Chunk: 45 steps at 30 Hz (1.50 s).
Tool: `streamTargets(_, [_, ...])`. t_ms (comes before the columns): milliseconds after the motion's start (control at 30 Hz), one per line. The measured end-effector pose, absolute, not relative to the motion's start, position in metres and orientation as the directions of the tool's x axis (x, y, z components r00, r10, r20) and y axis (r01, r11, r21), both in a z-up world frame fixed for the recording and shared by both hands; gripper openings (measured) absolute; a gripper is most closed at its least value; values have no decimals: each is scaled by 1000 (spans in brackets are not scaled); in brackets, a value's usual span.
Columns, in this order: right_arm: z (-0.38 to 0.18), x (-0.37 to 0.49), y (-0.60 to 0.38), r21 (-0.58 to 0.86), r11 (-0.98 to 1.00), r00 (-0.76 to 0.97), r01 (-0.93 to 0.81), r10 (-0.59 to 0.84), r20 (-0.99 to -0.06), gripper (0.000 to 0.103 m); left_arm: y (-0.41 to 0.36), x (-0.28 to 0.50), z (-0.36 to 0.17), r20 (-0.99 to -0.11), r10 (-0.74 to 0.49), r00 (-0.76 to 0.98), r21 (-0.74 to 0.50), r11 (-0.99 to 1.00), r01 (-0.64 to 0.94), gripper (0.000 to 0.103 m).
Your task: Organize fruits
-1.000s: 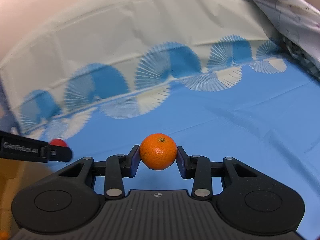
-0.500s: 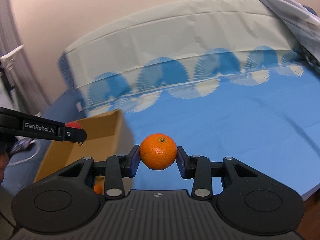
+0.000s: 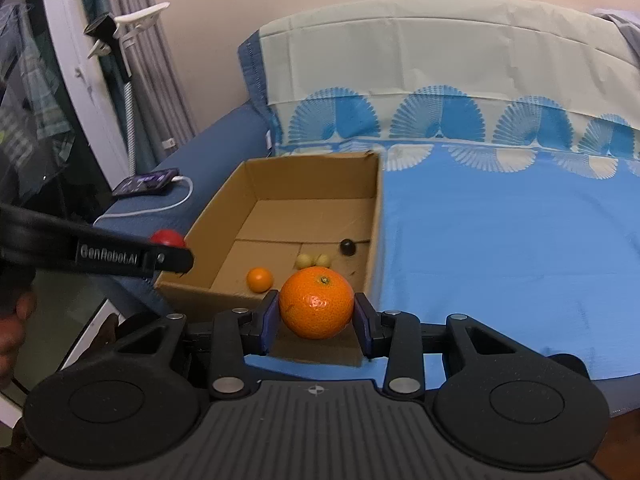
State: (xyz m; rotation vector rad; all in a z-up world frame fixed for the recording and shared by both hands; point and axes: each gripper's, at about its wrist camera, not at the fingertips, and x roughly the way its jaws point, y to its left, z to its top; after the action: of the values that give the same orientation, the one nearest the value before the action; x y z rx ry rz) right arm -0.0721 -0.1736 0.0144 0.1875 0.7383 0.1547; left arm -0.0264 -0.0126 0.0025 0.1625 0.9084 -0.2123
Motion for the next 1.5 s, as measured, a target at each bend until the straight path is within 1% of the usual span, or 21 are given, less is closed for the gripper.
streamTargets(333, [26,-77,-148,151,980,743,-128,196,-640,40,14,-39,-5,-792,-124,598,-3,980,199,35])
streamTargets(800, [14,-64,-145,154,980,709,-123,195,-677,40,15,-25,-15,-809,-124,574,-20,983,184,35])
streamTargets(1167, [-7,-24,-140,109,984,681,-142,177,-711,40,28,21,-22,-821,-90,563,-14,991,137,35])
streamTargets(1300, [-20,0,-138,121,983,663,-136,181,-727,40,29,46,-27,-826,-80,558,-10,992,127,35])
streamTargets(1367, [-26,15,-136,120,984,660,-132,177,-730,40,30,60,-31,-833,-86,547,-20,992,126,33])
streamTargets(1400, [-29,22,-135,119,984,658,-132,177,-732,40,32,68,-34,-838,-95,537,-34,992,122,27])
streamTargets(1433, [-32,29,-135,118,984,656,-130,175,-734,40,33,74,-36,-842,-111,529,-55,991,122,23])
streamTargets(1500, [-35,43,-134,127,984,658,-126,179,-731,40,41,88,-39,-845,-167,508,-125,985,116,20])
